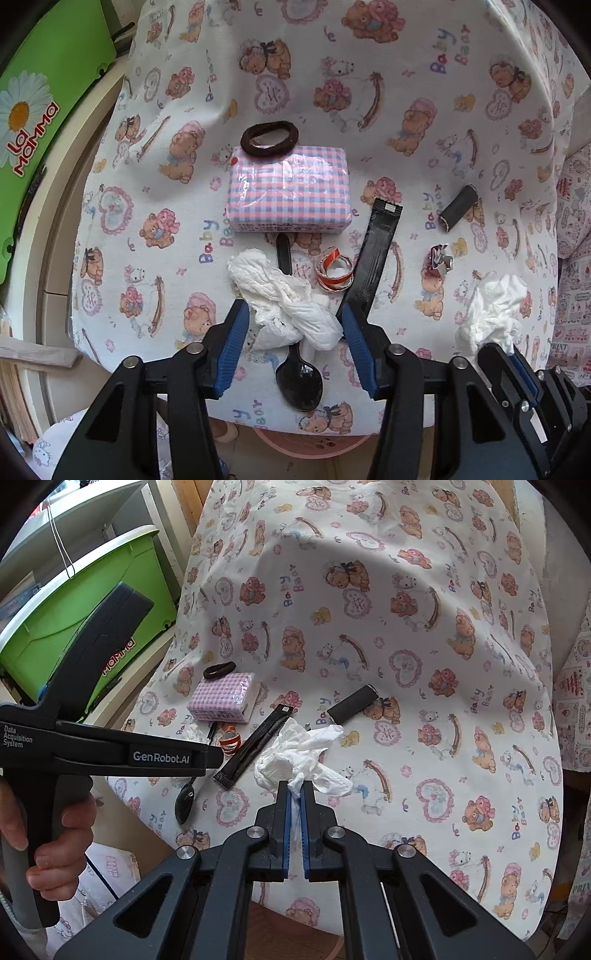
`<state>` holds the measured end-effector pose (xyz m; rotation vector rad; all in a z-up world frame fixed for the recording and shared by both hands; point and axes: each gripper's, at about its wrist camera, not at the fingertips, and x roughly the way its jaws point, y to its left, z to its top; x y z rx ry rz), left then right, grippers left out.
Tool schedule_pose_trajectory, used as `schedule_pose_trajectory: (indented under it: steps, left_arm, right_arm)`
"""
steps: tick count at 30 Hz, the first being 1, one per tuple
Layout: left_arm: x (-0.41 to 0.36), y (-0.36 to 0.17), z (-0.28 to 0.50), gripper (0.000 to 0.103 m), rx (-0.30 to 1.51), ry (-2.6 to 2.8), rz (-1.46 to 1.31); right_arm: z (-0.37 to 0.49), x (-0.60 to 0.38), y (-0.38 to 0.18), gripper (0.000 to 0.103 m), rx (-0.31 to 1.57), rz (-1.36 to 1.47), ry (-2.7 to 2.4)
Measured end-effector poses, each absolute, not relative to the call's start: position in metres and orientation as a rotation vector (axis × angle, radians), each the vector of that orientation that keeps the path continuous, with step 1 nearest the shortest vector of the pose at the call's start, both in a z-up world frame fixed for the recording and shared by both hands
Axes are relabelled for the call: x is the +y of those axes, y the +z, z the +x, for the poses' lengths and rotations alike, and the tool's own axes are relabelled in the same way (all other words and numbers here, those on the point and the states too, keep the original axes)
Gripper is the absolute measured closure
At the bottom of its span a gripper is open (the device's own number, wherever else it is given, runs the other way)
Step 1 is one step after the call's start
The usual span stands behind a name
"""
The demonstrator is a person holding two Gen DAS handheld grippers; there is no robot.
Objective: Collect trash
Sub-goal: 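Grasp the other white tissue with the left tool while the right tool holds its tissue, then carry both tissues over the pink wastebasket and open both tools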
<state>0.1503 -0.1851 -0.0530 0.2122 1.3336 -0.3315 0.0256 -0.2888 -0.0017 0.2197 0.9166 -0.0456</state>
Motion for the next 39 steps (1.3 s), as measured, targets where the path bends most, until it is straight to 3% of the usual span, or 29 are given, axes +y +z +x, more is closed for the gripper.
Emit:
schedule_pose_trajectory:
  steps: [1, 2, 20, 31, 39]
  left_arm:
    - [-0.187, -0.054, 0.15, 0.081, 1.326, -0.329, 0.223]
    - [-0.189, -0.055, 0.15, 0.099, 1.326, -0.329, 0.228]
    - [-0.11, 0.01, 0.087, 0.098, 1.158, -0.427, 0.218]
    - [-0.089, -0.017, 0.033, 0.098, 1.177, -0.487, 0.131]
    - [-0.082, -0.043, 0.02, 0.098, 1.22, -0.51, 0.136]
  right_arm:
    - [0.025, -0.289, -0.002, 0.098, 0.916, 0.218, -0.046]
    - [0.025, -0.289, -0.002, 0.098, 0.916, 0.218, -0.044]
    - [0.012, -0.272, 0.0, 0.098, 0.911, 0.195, 0.011]
    - [-0.042, -0.221, 0.02, 0.098, 0.91, 0.127, 0.081]
    - [-0.07, -0.193, -0.003, 0.098, 0.999, 0.128, 0.074]
